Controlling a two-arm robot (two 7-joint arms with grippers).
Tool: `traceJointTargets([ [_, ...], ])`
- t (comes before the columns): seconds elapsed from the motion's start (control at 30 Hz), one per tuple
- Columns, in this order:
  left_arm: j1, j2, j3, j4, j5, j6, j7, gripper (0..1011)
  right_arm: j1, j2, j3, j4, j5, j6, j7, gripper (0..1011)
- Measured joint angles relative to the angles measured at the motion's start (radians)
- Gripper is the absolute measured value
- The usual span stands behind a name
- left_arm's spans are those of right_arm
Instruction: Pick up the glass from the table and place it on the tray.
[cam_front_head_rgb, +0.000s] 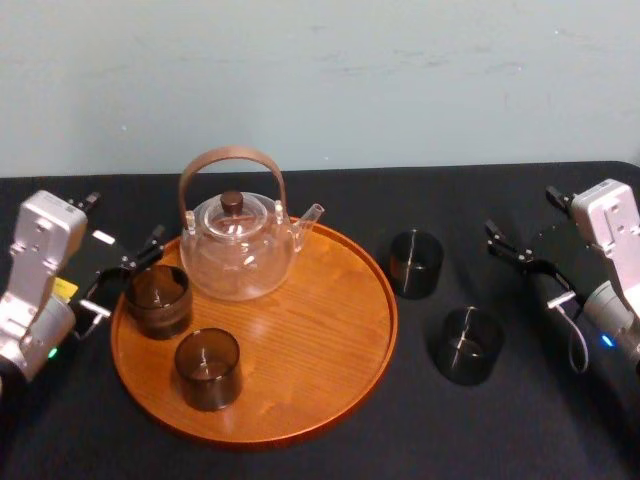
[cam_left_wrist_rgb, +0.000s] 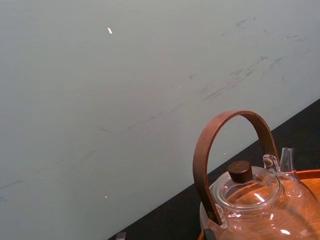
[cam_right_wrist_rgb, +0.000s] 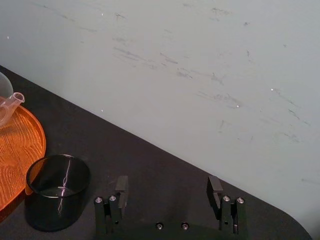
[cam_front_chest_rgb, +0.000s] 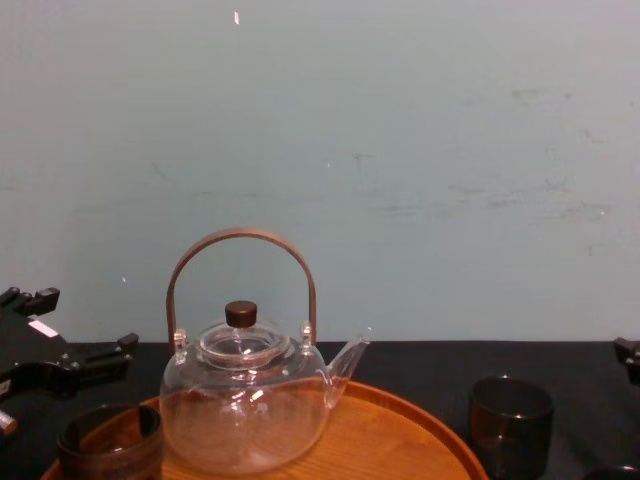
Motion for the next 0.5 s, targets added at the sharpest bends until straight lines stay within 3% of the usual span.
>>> traceJointTargets([
  [0.5, 0.0, 0.0, 0.0, 0.0, 0.0, 0.0, 0.0, 1001, 0.0, 0.0, 0.0, 0.0, 0.0, 0.0, 0.0, 1002],
])
